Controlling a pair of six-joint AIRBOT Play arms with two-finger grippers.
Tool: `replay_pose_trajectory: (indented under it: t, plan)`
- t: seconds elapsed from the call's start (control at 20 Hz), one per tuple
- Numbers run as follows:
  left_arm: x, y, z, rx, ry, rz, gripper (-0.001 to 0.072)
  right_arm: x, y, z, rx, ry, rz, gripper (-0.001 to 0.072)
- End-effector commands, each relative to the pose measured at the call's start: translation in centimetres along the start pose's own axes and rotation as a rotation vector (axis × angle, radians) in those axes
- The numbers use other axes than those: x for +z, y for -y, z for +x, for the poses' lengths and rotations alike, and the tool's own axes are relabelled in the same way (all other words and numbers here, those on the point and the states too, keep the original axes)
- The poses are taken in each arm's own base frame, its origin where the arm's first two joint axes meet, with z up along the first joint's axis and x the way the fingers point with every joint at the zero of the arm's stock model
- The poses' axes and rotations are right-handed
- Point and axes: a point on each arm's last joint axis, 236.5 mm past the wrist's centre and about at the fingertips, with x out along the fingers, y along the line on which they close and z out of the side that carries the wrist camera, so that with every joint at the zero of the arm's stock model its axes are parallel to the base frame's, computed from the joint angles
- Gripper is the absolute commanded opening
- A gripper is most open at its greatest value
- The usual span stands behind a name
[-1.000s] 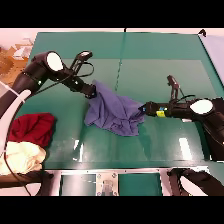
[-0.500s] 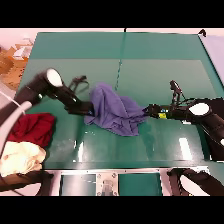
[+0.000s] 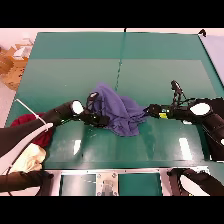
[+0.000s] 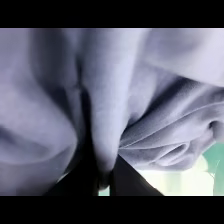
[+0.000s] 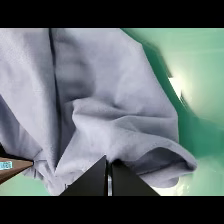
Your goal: Fold the shirts.
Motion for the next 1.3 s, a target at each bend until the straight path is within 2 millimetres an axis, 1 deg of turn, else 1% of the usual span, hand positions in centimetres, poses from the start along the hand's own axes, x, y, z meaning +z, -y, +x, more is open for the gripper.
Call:
replay_pose_trajectory:
  t: [0.0, 0.05, 0.1, 0.15, 0.2, 0.25, 0.3, 0.35, 0.45, 0.55, 0.65, 0.75, 0.85, 0.95, 1.05, 1.15, 1.2, 1.25]
  plan:
    - [0.7, -1.0, -2.8, 0.038, -0.019, 0.056, 0.0034, -0.4, 0.1, -0.1, 0.002, -0.021, 0.003, 0.0042]
    - [1.8, -1.2, -4.7, 0.044, 0.005, 0.067, 0.0034, -0.9, 0.6, -0.4, -0.004, -0.046, 0.007, 0.0211]
    - [2.8, -1.4, -6.4, 0.044, 0.033, 0.068, 0.0034, -1.3, 1.1, -0.8, -0.007, -0.072, 0.027, 0.0323]
    - [3.5, -1.7, -7.8, 0.046, 0.056, 0.062, 0.0034, -1.9, 1.8, -1.3, -0.007, -0.104, 0.059, 0.0332]
    - [3.9, -2.1, -8.7, 0.048, 0.071, 0.052, 0.0033, -2.6, 2.4, -1.9, -0.004, -0.139, 0.085, 0.0332]
    - [4.2, -2.5, -9.3, 0.048, 0.077, 0.058, 0.0034, -3.5, 2.9, -2.4, -0.001, -0.178, 0.11, 0.0331]
    - [4.2, -2.8, -9.5, 0.05, 0.075, 0.057, 0.0034, -4.5, 3.3, -2.4, 0.0, -0.206, 0.134, 0.0331]
    - [4.2, -3.0, -9.5, 0.058, 0.073, 0.076, 0.0034, -5.9, 3.8, -2.1, -0.003, -0.232, 0.157, 0.0331]
    - [4.3, -3.2, -9.5, 0.068, 0.074, 0.09, 0.0034, -8.0, 3.9, -1.2, 0.019, -0.257, 0.225, 0.0332]
    - [4.3, -3.7, -9.5, 0.092, 0.073, 0.104, 0.0034, -8.7, 4.3, -0.1, 0.019, -0.228, 0.278, 0.0332]
    - [3.9, -3.9, -9.5, 0.096, 0.057, 0.107, 0.0034, -8.2, 4.6, 1.0, 0.0, -0.181, 0.278, 0.0334]
    - [3.6, -3.9, -9.5, 0.094, 0.044, 0.106, 0.0034, -7.4, 4.0, 2.3, 0.006, -0.143, 0.286, 0.0333]
    - [3.4, -3.9, -9.5, 0.094, 0.036, 0.106, 0.0034, -7.5, 3.9, 4.1, -0.013, -0.147, 0.283, 0.0331]
    - [3.2, -3.9, -9.5, 0.094, 0.027, 0.107, 0.0034, -7.0, 4.1, 5.6, -0.041, -0.137, 0.271, 0.0331]
    - [2.7, -3.9, -9.5, 0.092, 0.006, 0.127, 0.0034, -5.6, 3.8, 6.4, -0.045, -0.109, 0.263, 0.033]
    - [2.4, -3.8, -9.5, 0.091, -0.008, 0.13, 0.0034, -4.0, 3.2, 6.9, -0.037, -0.084, 0.251, 0.0326]
    - [2.4, -3.8, -9.5, 0.091, -0.007, 0.13, 0.0033, -3.3, 2.9, 7.1, -0.032, -0.08, 0.243, 0.0198]
    - [2.5, -3.8, -9.5, 0.092, -0.005, 0.132, 0.0034, -2.9, 2.5, 7.1, -0.023, -0.079, 0.226, 0.0049]
